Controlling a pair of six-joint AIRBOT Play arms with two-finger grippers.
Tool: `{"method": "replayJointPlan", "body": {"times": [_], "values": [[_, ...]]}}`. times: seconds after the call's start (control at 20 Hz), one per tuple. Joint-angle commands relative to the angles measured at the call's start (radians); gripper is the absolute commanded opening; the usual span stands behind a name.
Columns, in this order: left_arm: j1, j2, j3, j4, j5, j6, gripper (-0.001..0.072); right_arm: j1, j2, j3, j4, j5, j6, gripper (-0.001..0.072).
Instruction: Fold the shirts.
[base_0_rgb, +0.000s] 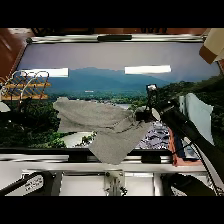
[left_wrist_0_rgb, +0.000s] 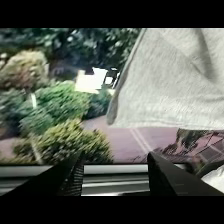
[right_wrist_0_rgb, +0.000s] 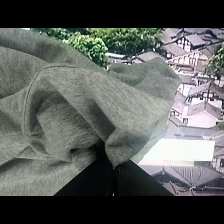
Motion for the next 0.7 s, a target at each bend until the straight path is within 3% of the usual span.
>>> {"method": "replayJointPlan", "body": {"times": [0.0, 0.1, 0.35, 0.4, 0.45, 0.55, 0.65], "values": [[-0.016, -0.039, -0.077, -0.090, 0.097, 0.037, 0.0484, 0.001, 0.000, 0.000, 0.017, 0.003, -0.007, 0.0065], [-0.035, -0.075, -0.077, -0.090, 0.113, 0.037, 0.0513, 0.001, 0.000, 0.000, 0.020, 0.003, -0.007, 0.0065], [-0.108, -0.132, -0.077, -0.142, 0.190, 0.066, 0.0506, 0.001, 0.000, 0.000, 0.058, 0.004, -0.008, 0.0065], [-0.122, -0.136, -0.077, -0.143, 0.209, 0.056, 0.0403, 0.001, 0.000, 0.000, 0.065, 0.005, -0.008, 0.0065], [-0.132, -0.136, -0.076, -0.143, 0.226, 0.045, 0.0198, 0.001, 0.000, 0.000, 0.071, 0.006, -0.008, 0.0065], [-0.129, -0.133, -0.059, -0.146, 0.230, 0.039, 0.0034, 0.001, 0.000, 0.000, 0.077, 0.012, -0.008, 0.0065], [-0.117, -0.109, -0.016, -0.146, 0.217, 0.040, 0.0032, 0.001, 0.008, 0.000, 0.074, 0.018, -0.017, 0.0065]]}}
